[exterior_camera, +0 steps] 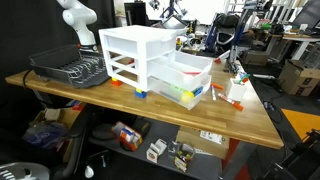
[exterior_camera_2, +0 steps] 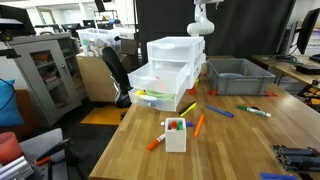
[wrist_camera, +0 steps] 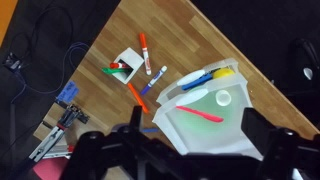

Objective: Take the red marker out of the pen holder and put it on the desk

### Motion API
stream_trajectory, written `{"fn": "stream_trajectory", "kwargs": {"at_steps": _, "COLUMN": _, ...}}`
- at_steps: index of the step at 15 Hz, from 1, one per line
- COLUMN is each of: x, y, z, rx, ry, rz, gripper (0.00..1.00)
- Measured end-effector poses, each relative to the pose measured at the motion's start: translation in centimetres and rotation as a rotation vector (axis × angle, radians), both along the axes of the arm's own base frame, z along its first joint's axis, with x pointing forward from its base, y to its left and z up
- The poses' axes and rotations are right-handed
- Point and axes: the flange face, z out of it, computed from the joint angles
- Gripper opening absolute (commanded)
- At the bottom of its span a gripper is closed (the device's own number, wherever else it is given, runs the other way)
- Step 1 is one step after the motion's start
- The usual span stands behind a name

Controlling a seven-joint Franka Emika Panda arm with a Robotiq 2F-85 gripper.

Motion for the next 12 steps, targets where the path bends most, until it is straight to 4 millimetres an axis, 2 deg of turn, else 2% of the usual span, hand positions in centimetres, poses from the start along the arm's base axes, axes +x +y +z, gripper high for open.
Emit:
{"fn": "stream_trajectory", "kwargs": {"at_steps": 3, "x": 0.0, "y": -0.1, "z": -0.1, "rx": 0.000, "ry": -0.002, "rz": -0.017, "gripper": 1.00}}
{"fn": "stream_trajectory", "kwargs": {"at_steps": 6, "x": 0.3, "y": -1.3, "z": -1.3, "rx": -0.025, "ry": -0.010, "rz": -0.141, "gripper": 1.00}}
{"fn": "stream_trajectory", "kwargs": {"at_steps": 9, "x": 0.5, "y": -3.6, "z": -4.0, "rx": -0.073, "ry": -0.012, "rz": -0.313, "gripper": 1.00}}
{"fn": "stream_trajectory", "kwargs": {"at_steps": 12, "x": 0.8, "y": -6.3, "z": -7.8, "rx": -0.144, "ry": -0.008, "rz": -0.491, "gripper": 1.00}}
